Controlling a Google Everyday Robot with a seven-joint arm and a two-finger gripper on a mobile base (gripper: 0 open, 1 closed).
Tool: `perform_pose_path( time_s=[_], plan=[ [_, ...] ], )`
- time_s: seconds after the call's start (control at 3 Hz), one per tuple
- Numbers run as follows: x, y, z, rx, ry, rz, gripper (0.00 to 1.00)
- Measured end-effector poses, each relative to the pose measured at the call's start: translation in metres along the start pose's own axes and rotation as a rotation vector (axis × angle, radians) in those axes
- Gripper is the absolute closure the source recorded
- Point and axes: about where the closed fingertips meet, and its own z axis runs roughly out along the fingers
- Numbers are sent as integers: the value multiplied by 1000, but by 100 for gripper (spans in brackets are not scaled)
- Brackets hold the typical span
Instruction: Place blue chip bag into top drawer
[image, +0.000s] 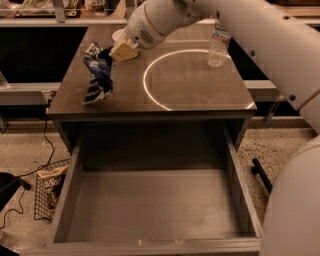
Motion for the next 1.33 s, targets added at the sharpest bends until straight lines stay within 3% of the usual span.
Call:
perform_pose_path(
  time_s=[0.33, 0.67, 1.0, 1.33],
  plan=[
    [-29, 3, -44, 52, 47, -63, 100],
    [-45, 21, -90, 83, 41, -103, 100],
    [-50, 48, -124, 102, -12, -124, 100],
    [-30, 83, -132, 114, -113, -85, 100]
  ],
)
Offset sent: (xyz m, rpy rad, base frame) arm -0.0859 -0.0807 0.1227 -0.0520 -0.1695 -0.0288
